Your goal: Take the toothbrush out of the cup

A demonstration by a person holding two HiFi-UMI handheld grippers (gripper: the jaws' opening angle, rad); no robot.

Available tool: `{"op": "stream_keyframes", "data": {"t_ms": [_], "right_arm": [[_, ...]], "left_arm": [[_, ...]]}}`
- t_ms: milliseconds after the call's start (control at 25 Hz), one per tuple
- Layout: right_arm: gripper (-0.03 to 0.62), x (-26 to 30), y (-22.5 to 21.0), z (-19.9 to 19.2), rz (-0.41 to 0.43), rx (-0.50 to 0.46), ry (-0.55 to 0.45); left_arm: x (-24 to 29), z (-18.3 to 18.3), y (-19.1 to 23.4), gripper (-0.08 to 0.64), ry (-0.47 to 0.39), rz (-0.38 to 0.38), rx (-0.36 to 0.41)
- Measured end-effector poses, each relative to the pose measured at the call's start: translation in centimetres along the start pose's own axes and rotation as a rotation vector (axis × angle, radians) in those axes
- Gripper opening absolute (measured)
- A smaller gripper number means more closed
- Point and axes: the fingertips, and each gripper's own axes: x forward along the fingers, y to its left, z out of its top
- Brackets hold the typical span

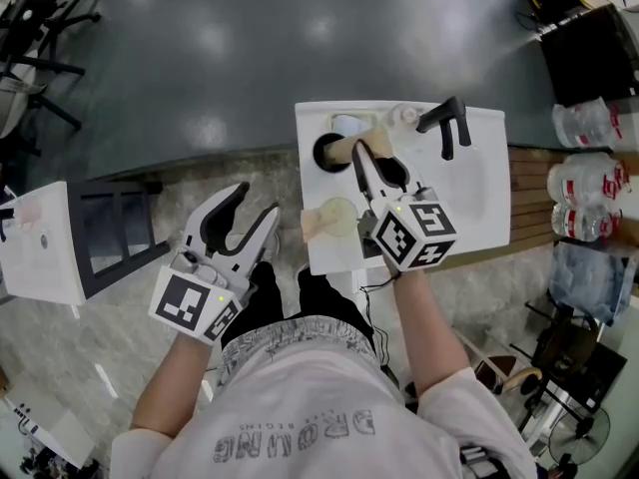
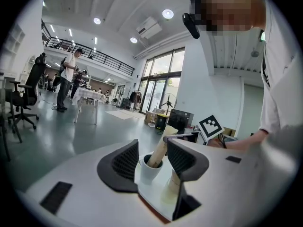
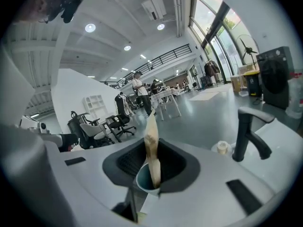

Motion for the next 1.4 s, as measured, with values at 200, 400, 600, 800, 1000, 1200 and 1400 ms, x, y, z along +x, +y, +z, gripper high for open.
{"op": "stream_keyframes", "data": {"t_ms": [200,400,600,800,1000,1200,1400], "right_arm": [[0.086,-1.1,0.3,1.3,-0.007,-0.011,-0.029],[0.086,-2.2,0.9,2.7,-0.017,-0.021,-0.064],[0.086,-3.7,1.2,3.8,-0.033,-0.022,-0.101],[0.086,-5.3,1.6,4.7,-0.05,-0.029,-0.132],[0.086,-7.3,1.1,5.3,-0.091,-0.025,-0.163],[0.086,-9.1,0.4,5.2,-0.137,-0.01,-0.18],[0.086,-10.8,-0.1,5.0,-0.182,0.004,-0.199]], "left_arm": [[-0.3,0.6,-0.7,0.21,-0.015,-0.015,0.008],[-0.8,1.1,-1.2,0.209,-0.028,-0.032,0.016],[-1.1,1.5,-1.8,0.209,-0.034,-0.053,0.027],[-1.4,1.7,-2.5,0.21,-0.039,-0.078,0.037],[-1.6,1.9,-3.4,0.209,-0.035,-0.114,0.047],[-1.5,2.0,-4.2,0.21,-0.028,-0.15,0.057],[-1.5,1.8,-4.8,0.21,-0.016,-0.187,0.065]]}}
